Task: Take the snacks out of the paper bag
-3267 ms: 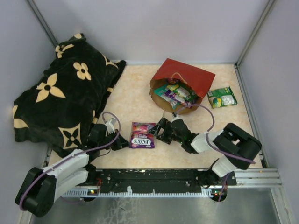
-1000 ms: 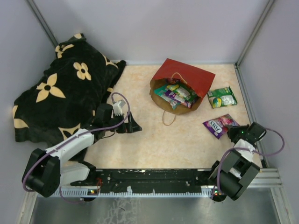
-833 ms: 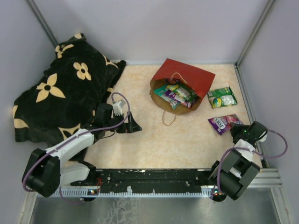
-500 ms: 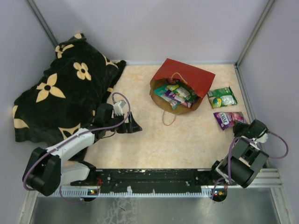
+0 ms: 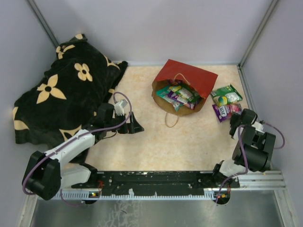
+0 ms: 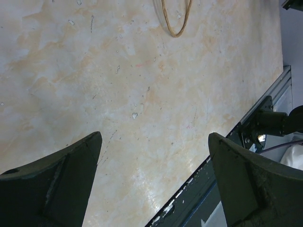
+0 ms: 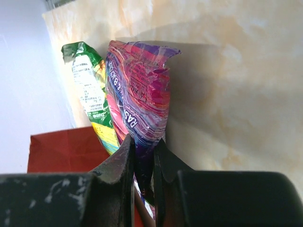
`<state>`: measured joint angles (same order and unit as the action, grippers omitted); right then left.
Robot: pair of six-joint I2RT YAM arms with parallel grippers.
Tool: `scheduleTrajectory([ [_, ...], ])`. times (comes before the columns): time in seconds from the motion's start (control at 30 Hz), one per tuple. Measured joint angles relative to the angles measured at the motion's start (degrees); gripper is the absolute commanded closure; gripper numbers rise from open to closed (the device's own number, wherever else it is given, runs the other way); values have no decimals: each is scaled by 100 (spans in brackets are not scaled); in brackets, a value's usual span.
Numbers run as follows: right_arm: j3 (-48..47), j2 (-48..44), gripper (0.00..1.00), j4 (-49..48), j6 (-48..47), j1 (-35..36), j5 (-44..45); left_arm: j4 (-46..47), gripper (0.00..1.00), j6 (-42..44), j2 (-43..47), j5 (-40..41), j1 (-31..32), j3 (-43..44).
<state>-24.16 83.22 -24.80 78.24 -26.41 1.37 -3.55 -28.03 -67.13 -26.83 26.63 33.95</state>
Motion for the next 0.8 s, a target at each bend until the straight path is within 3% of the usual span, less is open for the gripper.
scheduleTrajectory([
  [0.4,-1202,1416,94,-457,105,188,573,-52,1,-4,48,24,0,-20],
  [0.47,-1303,1578,84,-527,109,293,592,-50,1,-15,48,24,0,-35],
  [0.63,-1311,1635,37,-636,9,382,518,-59,1,-26,57,28,0,-140],
  [0.7,-1300,1591,29,-573,-127,382,468,-72,1,-28,74,33,0,-184],
  [0.8,-1204,1167,27,-306,-426,391,481,-120,1,-39,133,46,0,-249],
])
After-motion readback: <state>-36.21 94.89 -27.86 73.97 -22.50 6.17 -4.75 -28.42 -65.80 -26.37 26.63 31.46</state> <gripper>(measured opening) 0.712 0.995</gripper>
